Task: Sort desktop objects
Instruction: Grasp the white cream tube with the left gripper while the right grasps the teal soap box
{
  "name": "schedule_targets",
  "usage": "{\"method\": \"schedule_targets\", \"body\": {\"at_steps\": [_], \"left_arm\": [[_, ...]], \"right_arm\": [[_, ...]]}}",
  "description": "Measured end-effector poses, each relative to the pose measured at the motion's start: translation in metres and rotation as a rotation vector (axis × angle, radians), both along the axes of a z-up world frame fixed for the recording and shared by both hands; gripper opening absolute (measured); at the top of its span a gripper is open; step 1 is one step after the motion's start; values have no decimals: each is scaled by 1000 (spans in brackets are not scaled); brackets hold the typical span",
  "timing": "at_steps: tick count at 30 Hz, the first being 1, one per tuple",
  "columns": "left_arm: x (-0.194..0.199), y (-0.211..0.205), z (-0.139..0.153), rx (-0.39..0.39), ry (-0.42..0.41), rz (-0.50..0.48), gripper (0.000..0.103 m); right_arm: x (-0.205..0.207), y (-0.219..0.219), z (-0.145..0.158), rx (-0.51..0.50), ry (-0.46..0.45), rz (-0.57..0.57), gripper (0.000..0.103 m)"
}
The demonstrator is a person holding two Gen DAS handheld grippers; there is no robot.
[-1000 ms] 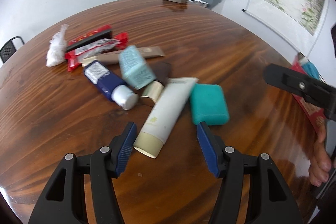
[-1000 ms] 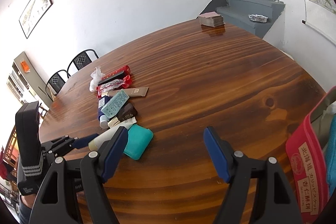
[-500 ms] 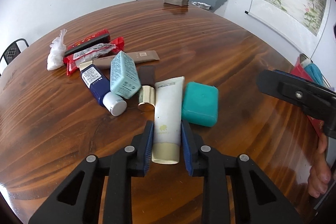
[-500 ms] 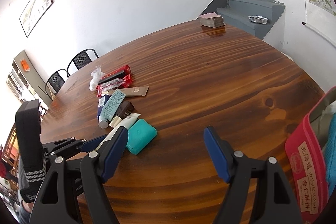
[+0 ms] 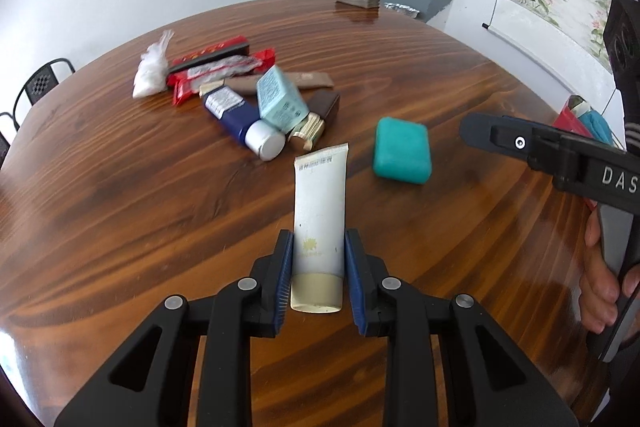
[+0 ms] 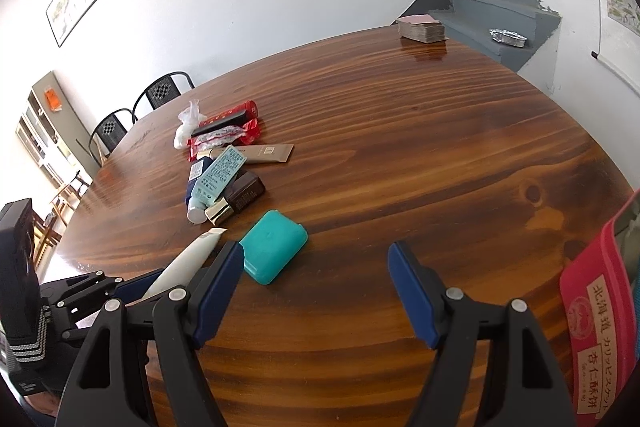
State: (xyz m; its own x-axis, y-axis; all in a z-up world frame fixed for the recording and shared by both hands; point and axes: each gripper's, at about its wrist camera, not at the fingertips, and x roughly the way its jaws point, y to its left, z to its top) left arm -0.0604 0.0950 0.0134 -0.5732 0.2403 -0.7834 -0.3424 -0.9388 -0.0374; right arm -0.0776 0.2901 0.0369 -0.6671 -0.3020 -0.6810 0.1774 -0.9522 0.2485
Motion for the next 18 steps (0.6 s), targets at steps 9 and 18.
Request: {"method": "schedule_targets", "body": {"at_steps": [9, 18], "left_arm": [[3, 4, -1, -16, 5, 20, 28], [11, -12, 13, 23, 39, 81, 28]], "right_arm": [[-12, -20, -7, 68, -11, 90, 78], [-29, -46, -10, 159, 1, 231, 78]]}}
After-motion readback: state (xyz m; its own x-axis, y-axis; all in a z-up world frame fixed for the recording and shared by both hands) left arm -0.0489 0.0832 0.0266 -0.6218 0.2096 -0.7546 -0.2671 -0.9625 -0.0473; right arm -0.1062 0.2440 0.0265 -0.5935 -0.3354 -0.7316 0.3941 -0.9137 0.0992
